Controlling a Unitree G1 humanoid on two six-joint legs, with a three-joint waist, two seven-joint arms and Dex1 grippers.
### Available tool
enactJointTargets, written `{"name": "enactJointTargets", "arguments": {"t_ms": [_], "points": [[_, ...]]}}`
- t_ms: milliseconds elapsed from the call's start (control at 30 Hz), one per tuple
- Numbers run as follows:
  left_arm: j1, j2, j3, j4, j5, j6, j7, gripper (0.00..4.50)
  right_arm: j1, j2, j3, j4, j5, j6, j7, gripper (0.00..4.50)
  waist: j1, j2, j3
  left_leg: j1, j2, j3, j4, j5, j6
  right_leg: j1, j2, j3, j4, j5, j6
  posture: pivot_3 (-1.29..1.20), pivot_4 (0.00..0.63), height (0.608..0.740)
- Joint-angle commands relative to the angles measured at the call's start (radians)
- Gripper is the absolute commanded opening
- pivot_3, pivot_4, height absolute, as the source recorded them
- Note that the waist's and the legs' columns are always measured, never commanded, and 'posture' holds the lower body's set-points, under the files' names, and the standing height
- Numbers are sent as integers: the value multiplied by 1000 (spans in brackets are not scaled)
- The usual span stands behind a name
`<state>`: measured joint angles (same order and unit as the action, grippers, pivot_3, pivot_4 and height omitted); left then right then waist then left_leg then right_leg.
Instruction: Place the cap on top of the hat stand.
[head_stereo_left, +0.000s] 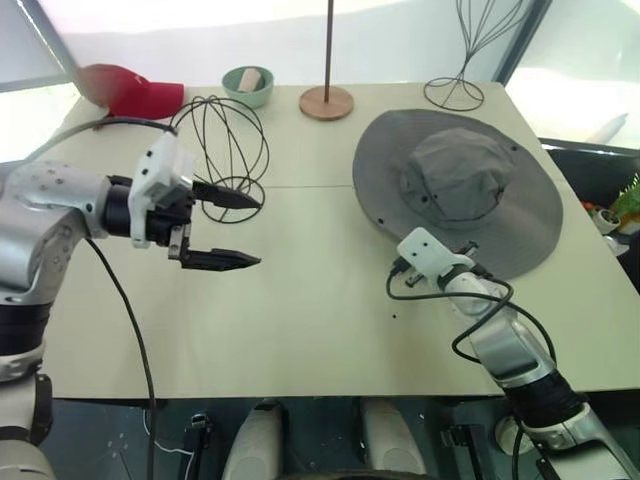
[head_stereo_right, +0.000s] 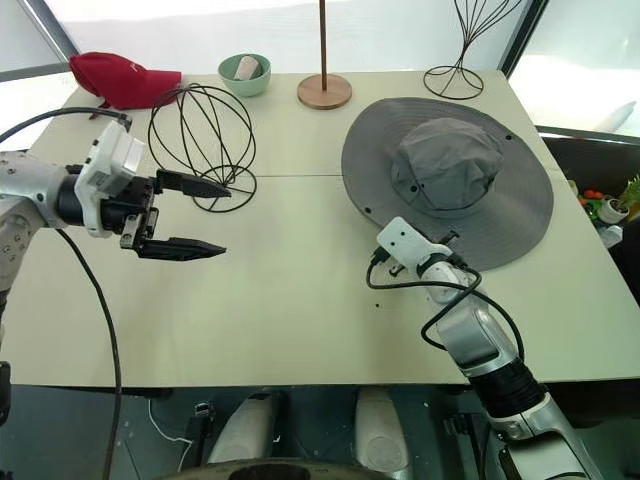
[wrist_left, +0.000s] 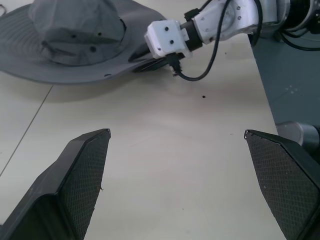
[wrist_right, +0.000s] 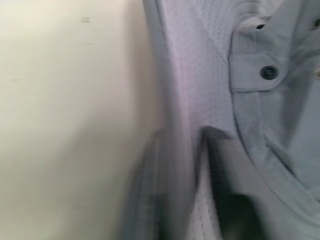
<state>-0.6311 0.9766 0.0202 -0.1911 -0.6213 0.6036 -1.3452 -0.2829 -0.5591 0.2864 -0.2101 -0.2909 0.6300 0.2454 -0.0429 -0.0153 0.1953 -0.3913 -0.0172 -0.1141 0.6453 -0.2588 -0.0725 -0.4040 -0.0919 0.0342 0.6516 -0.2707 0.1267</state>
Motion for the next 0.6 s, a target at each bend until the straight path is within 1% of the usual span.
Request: {"name": "enactJointTargets", "arguments": {"t_ms": [33,200,333,433,533,600], "points": [[2,14,46,-38,-20,10,13,4500,9,10,-31,1,6,-2,30,26,0,0,0,0,0,0,0,0,0,0,0,0,0,0,0,0,150,740],[20,1,79,-53,-30,29,64,4500,-12,1,-46,-16,9,-54,76,26,-1,0,0,0,0,0,0,0,0,0,0,0,0,0,0,0,150,740],[47,-35,122,-98,-59,58,156,4500,-99,-30,-75,-54,13,-89,141,26,-5,1,1,0,0,0,0,0,0,-1,0,0,0,0,0,0,150,740],[84,-30,176,-130,-68,68,206,4500,-199,-61,-98,-74,27,-123,205,26,-7,2,1,0,0,0,0,0,0,-1,0,0,0,0,0,0,150,740],[102,-31,260,-137,-102,102,276,4500,-329,-73,-118,-41,56,-156,258,26,-7,2,2,0,1,0,-1,0,0,-2,1,0,0,0,0,0,150,740],[138,-23,360,-152,-140,139,327,4500,-479,-63,-117,47,77,-214,292,26,-12,2,2,0,1,0,-1,0,0,-2,1,0,0,0,0,0,150,740]]}}
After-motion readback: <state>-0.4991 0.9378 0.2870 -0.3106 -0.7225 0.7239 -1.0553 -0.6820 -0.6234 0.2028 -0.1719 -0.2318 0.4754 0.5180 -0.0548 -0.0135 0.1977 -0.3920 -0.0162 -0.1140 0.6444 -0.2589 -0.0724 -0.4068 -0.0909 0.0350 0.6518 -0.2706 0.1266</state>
